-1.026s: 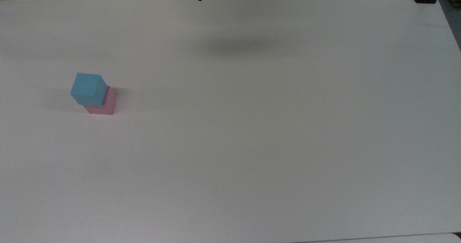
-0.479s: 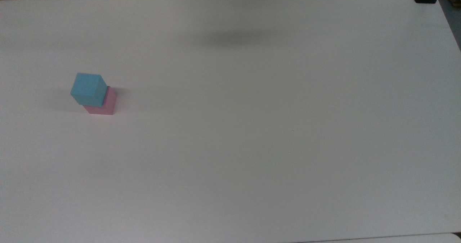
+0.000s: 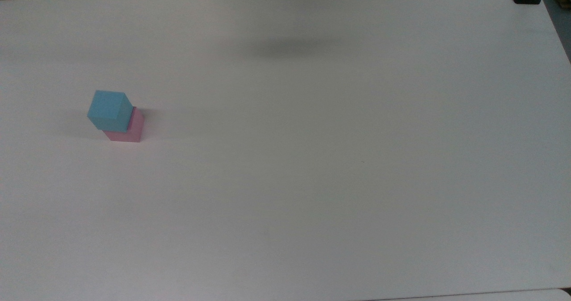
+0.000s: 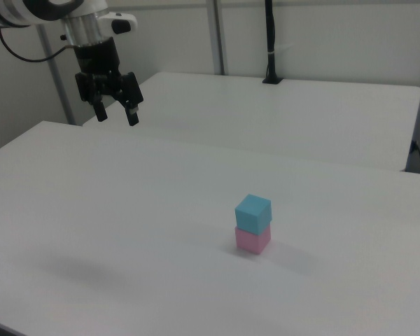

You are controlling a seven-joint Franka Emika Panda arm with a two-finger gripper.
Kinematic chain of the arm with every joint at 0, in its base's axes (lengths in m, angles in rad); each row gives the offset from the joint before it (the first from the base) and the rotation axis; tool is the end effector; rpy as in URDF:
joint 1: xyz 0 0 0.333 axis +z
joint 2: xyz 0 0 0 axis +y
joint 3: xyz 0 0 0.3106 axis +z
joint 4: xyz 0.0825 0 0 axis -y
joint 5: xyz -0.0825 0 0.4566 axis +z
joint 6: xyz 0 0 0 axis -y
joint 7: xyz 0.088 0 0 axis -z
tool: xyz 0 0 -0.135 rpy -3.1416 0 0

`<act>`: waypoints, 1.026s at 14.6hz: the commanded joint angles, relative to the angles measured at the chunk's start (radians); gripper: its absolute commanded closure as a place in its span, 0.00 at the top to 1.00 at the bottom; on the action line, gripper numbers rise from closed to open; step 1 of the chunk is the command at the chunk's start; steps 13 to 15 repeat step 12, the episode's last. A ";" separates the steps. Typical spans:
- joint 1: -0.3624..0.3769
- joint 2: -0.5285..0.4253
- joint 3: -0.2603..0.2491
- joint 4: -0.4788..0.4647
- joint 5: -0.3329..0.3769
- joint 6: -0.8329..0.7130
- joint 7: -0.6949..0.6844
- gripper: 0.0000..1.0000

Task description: Put blue cube on pink cube

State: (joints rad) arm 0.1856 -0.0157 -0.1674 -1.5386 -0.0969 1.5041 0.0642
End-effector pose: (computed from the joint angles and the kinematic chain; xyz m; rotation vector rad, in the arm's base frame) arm 0.6154 -0.0031 0.6130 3.0457 -0.0784 -0.0230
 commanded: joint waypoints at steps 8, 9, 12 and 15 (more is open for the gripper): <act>-0.133 -0.024 0.101 -0.026 0.071 0.007 -0.026 1.00; -0.144 -0.024 0.111 -0.026 0.071 0.005 -0.026 1.00; -0.138 -0.024 0.111 -0.026 0.071 0.004 -0.026 1.00; -0.138 -0.024 0.111 -0.026 0.071 0.004 -0.026 1.00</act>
